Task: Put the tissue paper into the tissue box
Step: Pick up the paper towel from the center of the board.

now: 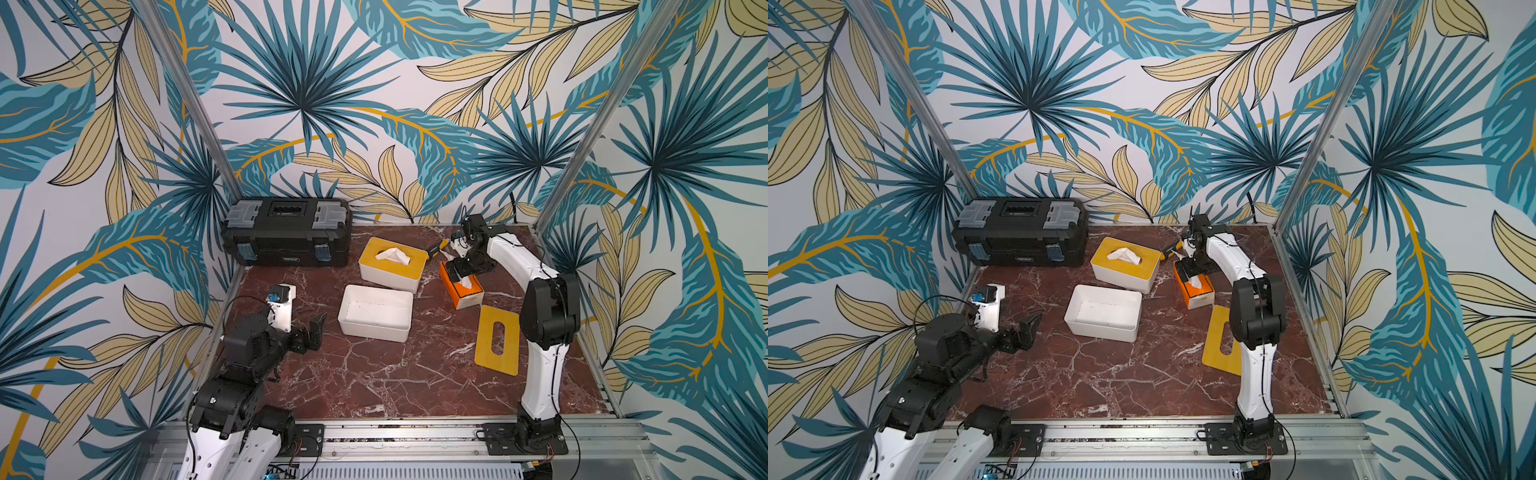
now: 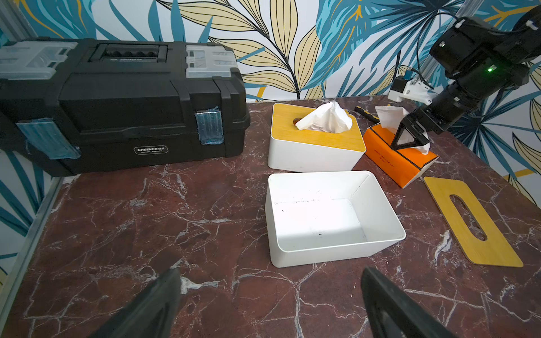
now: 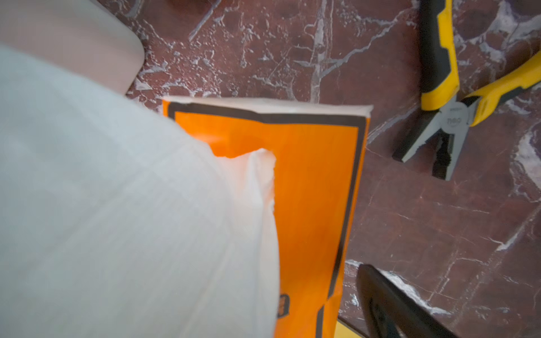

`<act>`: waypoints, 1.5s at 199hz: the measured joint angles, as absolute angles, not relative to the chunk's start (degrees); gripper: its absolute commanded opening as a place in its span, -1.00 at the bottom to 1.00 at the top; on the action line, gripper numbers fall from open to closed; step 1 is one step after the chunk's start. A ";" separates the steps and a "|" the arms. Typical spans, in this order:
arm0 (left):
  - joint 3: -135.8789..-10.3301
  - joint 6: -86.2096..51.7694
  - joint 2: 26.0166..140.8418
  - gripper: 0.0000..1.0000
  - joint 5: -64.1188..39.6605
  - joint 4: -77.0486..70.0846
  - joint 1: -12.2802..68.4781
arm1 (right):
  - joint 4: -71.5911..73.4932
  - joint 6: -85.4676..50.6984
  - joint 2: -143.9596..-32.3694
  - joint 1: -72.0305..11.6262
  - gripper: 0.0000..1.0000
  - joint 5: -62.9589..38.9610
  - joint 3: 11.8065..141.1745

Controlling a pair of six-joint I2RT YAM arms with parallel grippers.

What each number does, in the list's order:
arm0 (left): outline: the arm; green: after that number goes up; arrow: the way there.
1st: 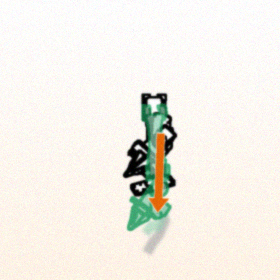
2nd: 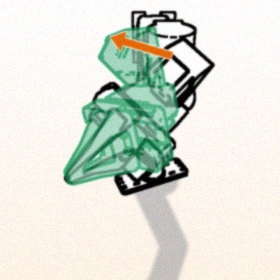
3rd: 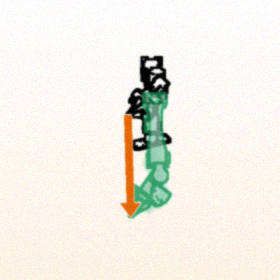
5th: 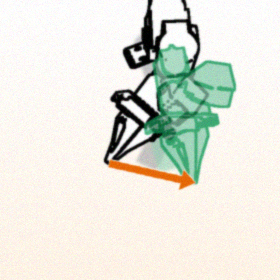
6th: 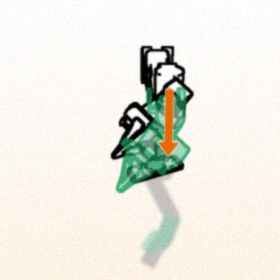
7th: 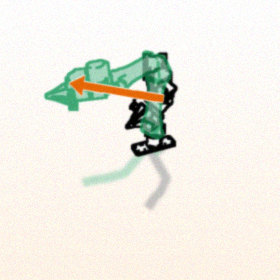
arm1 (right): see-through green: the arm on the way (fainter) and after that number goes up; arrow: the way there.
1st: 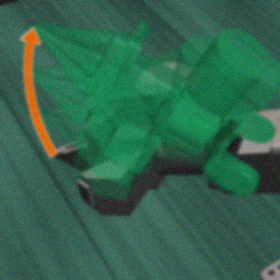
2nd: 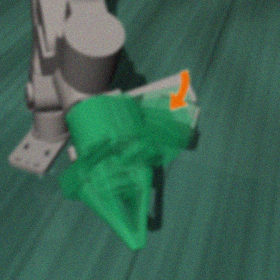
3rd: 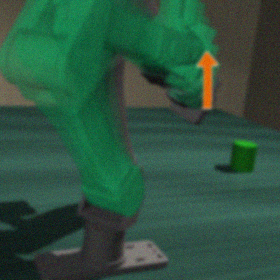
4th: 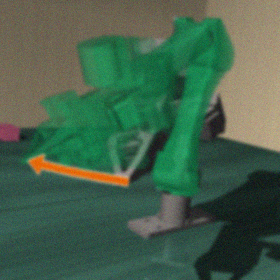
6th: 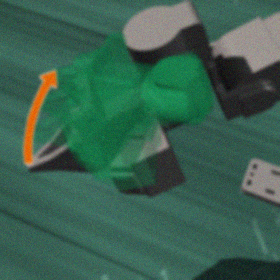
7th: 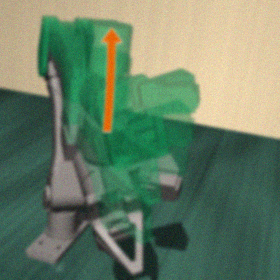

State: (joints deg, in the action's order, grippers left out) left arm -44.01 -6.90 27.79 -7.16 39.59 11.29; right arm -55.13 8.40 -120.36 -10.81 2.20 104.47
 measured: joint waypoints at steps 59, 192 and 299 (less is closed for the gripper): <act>-44.01 -6.90 28.36 1.00 -7.77 39.59 11.29 | -55.18 8.60 -120.38 -12.32 0.99 3.29 104.40; -44.01 -6.90 28.51 1.00 -8.10 39.51 11.29 | -55.22 8.56 -124.27 -12.25 0.99 6.66 104.40; -44.01 -6.90 28.51 1.00 -8.23 39.46 11.29 | -57.01 8.60 -126.98 -12.10 0.99 2.87 104.40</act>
